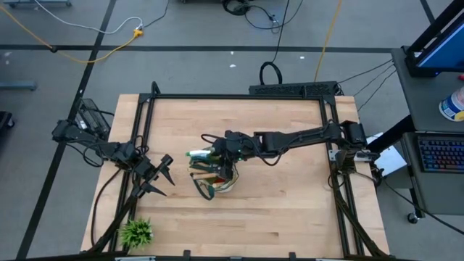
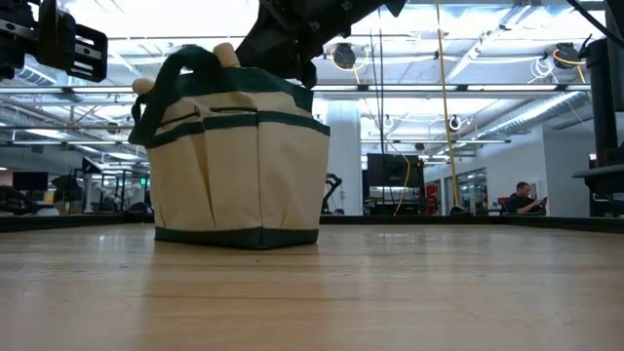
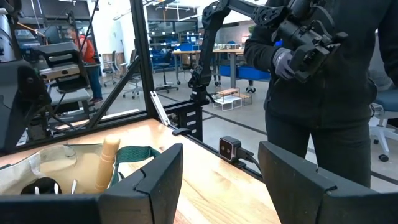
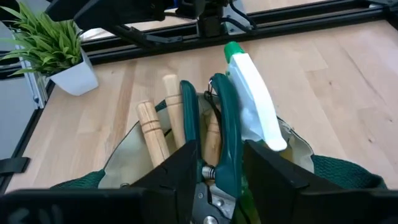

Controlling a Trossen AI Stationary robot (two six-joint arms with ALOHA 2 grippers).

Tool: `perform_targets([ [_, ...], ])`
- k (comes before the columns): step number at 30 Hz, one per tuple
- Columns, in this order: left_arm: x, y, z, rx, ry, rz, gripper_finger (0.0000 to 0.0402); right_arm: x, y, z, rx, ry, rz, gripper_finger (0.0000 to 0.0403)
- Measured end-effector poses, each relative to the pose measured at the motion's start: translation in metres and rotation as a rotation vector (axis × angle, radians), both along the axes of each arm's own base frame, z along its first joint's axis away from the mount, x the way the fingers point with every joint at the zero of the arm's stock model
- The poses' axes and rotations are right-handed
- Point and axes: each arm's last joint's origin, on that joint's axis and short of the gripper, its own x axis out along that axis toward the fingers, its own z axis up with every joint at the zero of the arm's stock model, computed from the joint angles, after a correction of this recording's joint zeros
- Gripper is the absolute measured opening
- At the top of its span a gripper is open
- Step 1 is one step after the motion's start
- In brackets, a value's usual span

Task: Pick & Place Garden tools in Gardening bag
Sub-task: Return to Home Position

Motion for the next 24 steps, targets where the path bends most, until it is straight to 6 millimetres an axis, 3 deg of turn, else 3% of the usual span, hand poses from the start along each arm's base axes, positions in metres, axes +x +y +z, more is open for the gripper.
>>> perform_targets([
  [6,0.000,0.000,0.000,0.000,0.000,0.000,0.0216,0.000,0.000,0.001,-0.005,-0.010,0.002,0.0132],
  [11,0.000,0.000,0.000,-0.012,0.010,-0.001,0.0216,0.002,0.002,0.013,-0.049,-0.107,0.087,0.0122],
  [15,0.000,0.000,0.000,-0.020,0.017,-0.015,0.0216,-0.002,0.003,0.023,-0.070,-0.146,0.150,0.0092],
  [21,-0.001,-0.001,0.000,-0.021,0.019,-0.046,0.0216,-0.008,0.002,0.022,-0.158,-0.103,0.206,0.0010],
  [24,-0.001,-0.001,0.000,-0.019,0.020,-0.045,0.0216,-0.013,0.002,0.021,-0.183,-0.100,0.247,0.0009],
])
